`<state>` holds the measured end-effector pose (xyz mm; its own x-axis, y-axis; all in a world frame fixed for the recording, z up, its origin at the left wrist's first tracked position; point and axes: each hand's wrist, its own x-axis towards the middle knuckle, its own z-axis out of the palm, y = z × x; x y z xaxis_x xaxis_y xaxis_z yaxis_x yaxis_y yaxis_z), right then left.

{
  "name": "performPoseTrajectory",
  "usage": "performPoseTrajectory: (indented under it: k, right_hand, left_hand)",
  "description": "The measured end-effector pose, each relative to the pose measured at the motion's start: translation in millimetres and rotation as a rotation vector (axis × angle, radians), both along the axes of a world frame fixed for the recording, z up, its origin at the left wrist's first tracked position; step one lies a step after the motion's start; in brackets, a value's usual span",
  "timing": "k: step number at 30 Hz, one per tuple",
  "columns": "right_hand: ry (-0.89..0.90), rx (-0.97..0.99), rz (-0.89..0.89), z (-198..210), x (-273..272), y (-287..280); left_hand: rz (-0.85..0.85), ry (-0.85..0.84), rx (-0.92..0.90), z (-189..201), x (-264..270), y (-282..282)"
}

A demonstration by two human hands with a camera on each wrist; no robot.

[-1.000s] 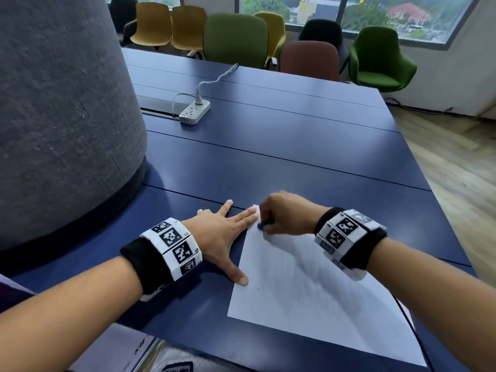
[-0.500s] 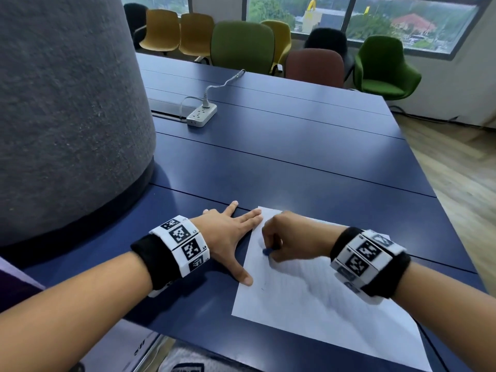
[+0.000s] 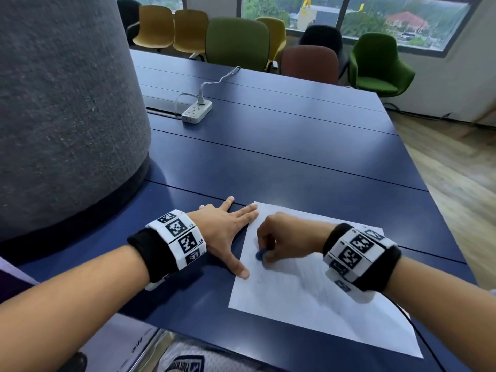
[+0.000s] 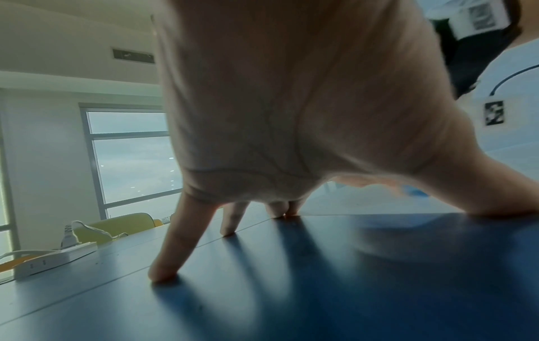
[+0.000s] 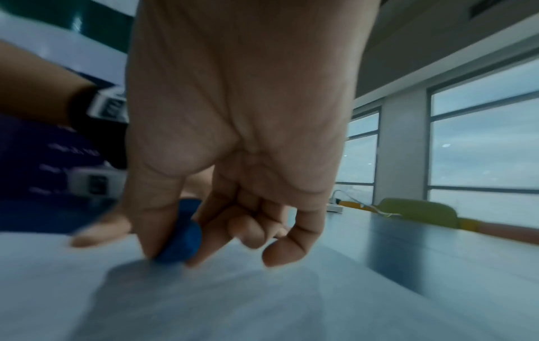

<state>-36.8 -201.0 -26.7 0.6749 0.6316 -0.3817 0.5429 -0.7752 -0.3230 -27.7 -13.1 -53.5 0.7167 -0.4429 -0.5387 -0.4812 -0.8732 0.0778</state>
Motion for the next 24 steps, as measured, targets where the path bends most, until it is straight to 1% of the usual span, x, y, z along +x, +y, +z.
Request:
performPoseTrajectory:
  k: [2, 3, 4, 7, 8, 12, 13, 14, 17, 18, 19, 22, 24]
  right_hand:
    - [-0.089, 0.036, -0.066, -1, 11, -5]
    - [-0.104, 0.053, -0.074, -3, 11, -6]
    - [-0.092, 0.057, -0.058, -3, 6, -5]
    - [0.049, 0.012, 0.064, -4, -15, 0]
    - [0.067, -0.003, 0.083, -3, -16, 2]
    - [-0.051, 0.060, -0.025, -3, -2, -4]
    - [-0.049, 0.069, -0.028, -4, -5, -5]
    - [-0.017, 0.060, -0.002, -5, -11, -5]
    - [0.161, 0.008, 0.113, -4, -35, -1]
    - [0.160, 0.000, 0.120, -2, -34, 1]
    - [0.120, 0.003, 0.099, -1, -29, 0]
    - [-0.011, 0.048, -0.007, 0, -10, -5]
    - [-0.019, 0.064, 0.006, -2, -13, -6]
  left_hand:
    - [0.000, -0.001, -0.004, 0, 0, 0]
    - [-0.002, -0.003, -0.004, -1, 0, -1]
    - [-0.005, -0.004, -0.001, 0, 0, 0]
    - [-0.005, -0.002, 0.010, 1, 0, -1]
    - [-0.004, -0.002, 0.013, 1, 0, -1]
    - [-0.005, 0.000, 0.009, 1, -1, -1]
    - [-0.006, 0.001, 0.007, 0, -1, -1]
    - [-0.005, 0.002, 0.007, 1, -1, -1]
    - [-0.003, 0.007, 0.012, 3, -1, -1]
    - [-0.002, 0.008, 0.013, 3, -1, -1]
    - [-0.001, 0.008, 0.011, 2, -1, -1]
    - [-0.001, 0.005, 0.005, 0, 0, 0]
    - [-0.003, 0.002, 0.004, 0, 0, 0]
